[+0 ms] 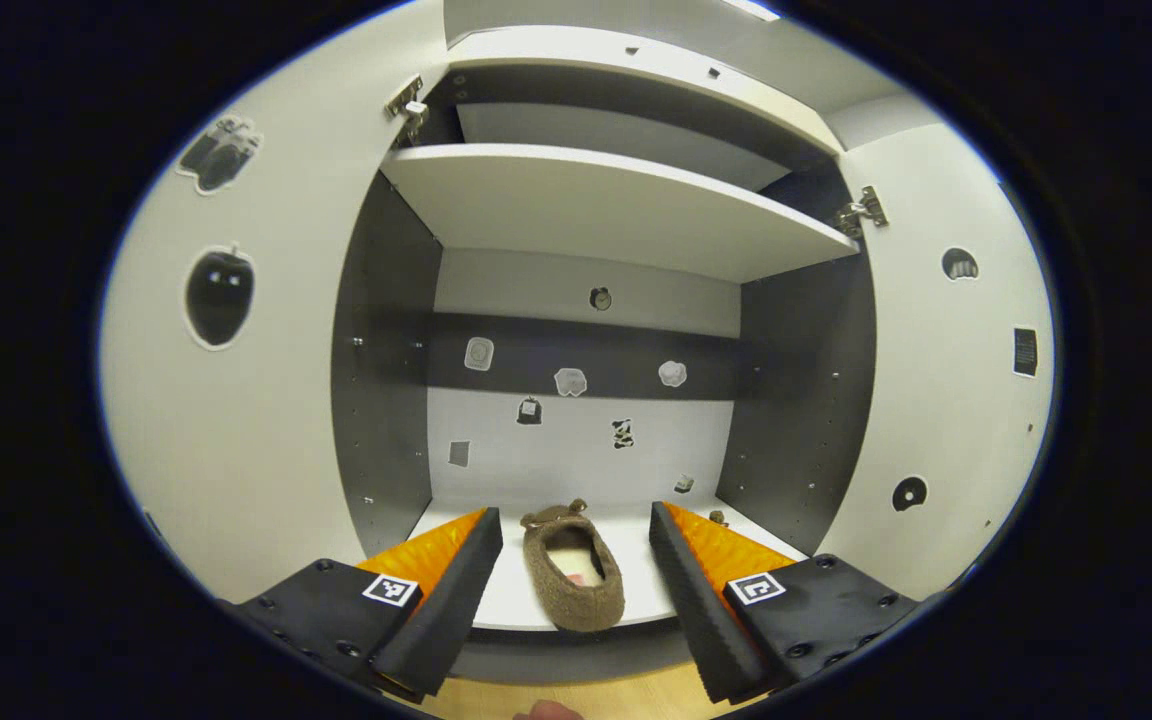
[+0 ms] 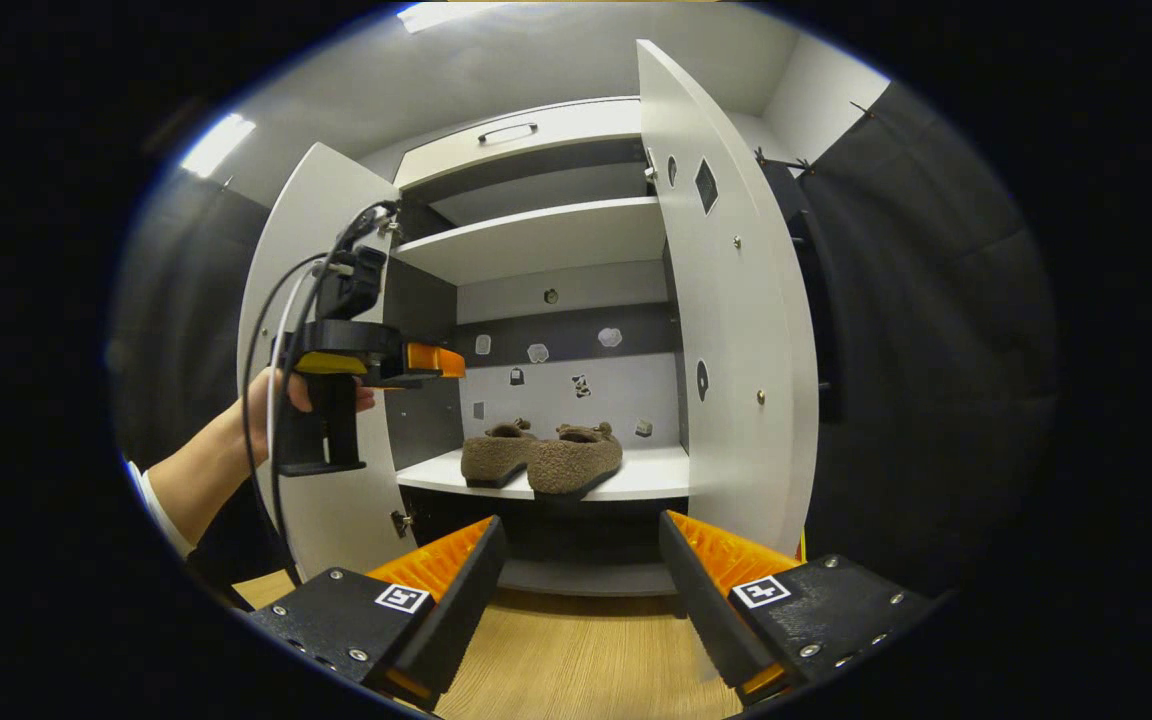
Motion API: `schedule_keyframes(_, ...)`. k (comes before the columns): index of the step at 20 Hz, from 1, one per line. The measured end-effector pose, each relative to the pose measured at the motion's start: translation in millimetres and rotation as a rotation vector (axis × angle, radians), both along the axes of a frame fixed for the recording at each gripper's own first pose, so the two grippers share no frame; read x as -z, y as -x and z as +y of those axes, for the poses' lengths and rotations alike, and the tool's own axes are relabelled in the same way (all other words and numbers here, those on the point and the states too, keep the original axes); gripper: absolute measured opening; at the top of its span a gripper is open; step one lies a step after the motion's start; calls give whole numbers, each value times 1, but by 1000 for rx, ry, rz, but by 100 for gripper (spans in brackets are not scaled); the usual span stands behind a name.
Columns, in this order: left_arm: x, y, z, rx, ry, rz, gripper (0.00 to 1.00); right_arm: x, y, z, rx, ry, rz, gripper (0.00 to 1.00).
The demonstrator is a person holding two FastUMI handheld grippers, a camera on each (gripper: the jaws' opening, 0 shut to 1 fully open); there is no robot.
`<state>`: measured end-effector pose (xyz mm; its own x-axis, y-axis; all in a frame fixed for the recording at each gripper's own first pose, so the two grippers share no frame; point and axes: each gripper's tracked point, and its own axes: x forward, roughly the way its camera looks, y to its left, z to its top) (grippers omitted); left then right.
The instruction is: Grab one shoe with the right hand and put it into the shoe cabinet, grab the other shoe with the left hand and put it into the shoe cabinet; then close the right door with the right hand and the left door with the left hand.
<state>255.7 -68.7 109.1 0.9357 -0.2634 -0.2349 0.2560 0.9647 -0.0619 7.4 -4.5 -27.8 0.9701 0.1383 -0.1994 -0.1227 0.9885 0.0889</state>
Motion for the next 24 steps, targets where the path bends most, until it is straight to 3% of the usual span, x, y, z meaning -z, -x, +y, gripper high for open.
schedule_keyframes(8, 10, 102, 16, -52, -7, -87, 97, 5, 9, 13, -51, -14, 1, 94)
schedule_keyframes(16, 57, 173, 46, -153, -9, -77, 97, 6, 16, 19, -71, -32, -10, 94)
schedule_keyframes(17, 61, 180, 50, -171, -16, -74, 97, 1, 17, 19, -75, -41, -24, 91)
schedule_keyframes(18, 66, 187, 53, -183, -21, -74, 97, -5, 18, 17, -77, -51, -41, 94)
schedule_keyframes(24, 75, 214, 58, -204, -29, -79, 97, -37, 29, -36, -81, -72, -65, 94)
